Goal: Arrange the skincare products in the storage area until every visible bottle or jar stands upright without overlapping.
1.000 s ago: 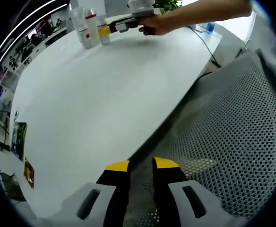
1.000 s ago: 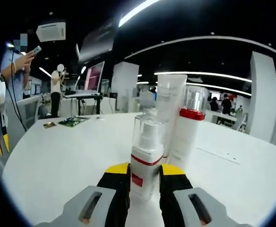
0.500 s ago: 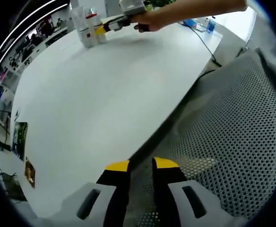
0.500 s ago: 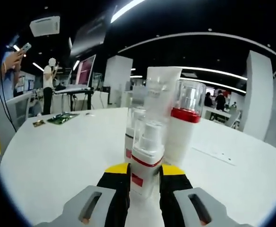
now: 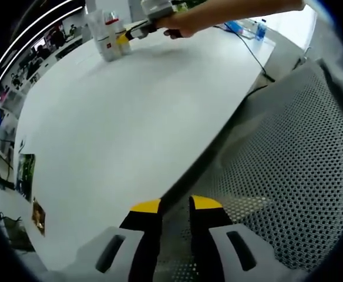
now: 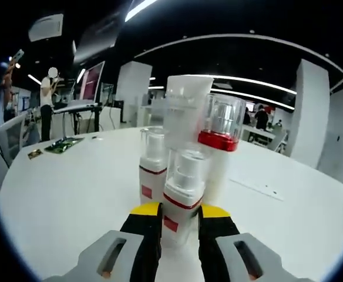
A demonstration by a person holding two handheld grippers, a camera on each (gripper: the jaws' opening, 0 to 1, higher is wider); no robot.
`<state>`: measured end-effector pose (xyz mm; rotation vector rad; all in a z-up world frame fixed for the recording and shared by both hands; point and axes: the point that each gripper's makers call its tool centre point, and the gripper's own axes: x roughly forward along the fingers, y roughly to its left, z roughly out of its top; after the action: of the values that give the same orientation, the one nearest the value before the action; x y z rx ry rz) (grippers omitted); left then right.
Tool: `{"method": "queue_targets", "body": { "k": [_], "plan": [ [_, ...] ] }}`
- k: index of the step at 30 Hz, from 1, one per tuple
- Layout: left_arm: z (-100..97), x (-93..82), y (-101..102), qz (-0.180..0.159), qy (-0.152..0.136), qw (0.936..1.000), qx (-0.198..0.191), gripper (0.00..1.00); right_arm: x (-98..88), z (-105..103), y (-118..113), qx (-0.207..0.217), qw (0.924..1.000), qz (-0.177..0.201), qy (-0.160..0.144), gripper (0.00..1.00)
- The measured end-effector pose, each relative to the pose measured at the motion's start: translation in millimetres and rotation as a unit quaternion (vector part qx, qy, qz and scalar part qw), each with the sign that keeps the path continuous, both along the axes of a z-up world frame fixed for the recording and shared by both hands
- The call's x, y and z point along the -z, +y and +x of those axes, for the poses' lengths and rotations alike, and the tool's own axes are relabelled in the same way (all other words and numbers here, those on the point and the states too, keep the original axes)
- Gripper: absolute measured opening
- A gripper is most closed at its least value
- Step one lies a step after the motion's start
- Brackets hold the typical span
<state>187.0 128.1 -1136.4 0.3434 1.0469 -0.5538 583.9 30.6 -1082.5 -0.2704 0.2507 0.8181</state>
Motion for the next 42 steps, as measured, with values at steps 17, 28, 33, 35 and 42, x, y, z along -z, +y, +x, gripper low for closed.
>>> {"method": "queue_targets", "body": {
  "k": [17,28,33,35,42],
  "plan": [
    [1.8,-1.4,0.7,0.006,-0.007,0.9999,0.004,0.19,-4.0,0.4,-2.6,0.007,0.9996,0.004,0.029,0.26],
    [1.8,-2.0,0.7,0.009,-0.011,0.9999,0.008,0.19,1.5,-7.3,-8.6,0.024,0.9983,0.004,0.053,0.18],
    [1.5,-2.0,0.5,0.01,-0.011,0.9999,0.009,0.19,4.6,-3.9,-8.8,0.03,0.9979,-0.011,0.057,0.18],
    [1.4,-2.1,0.6,0.01,-0.01,0.9999,0.008,0.19,5.1,-4.1,-8.7,0.029,0.9978,-0.015,0.057,0.17],
    [2.0,-2.1,1.9,0.013,-0.012,0.9998,0.008,0.2,6.8,-2.9,-9.3,0.026,0.9974,-0.027,0.061,0.14]
  ]
}}
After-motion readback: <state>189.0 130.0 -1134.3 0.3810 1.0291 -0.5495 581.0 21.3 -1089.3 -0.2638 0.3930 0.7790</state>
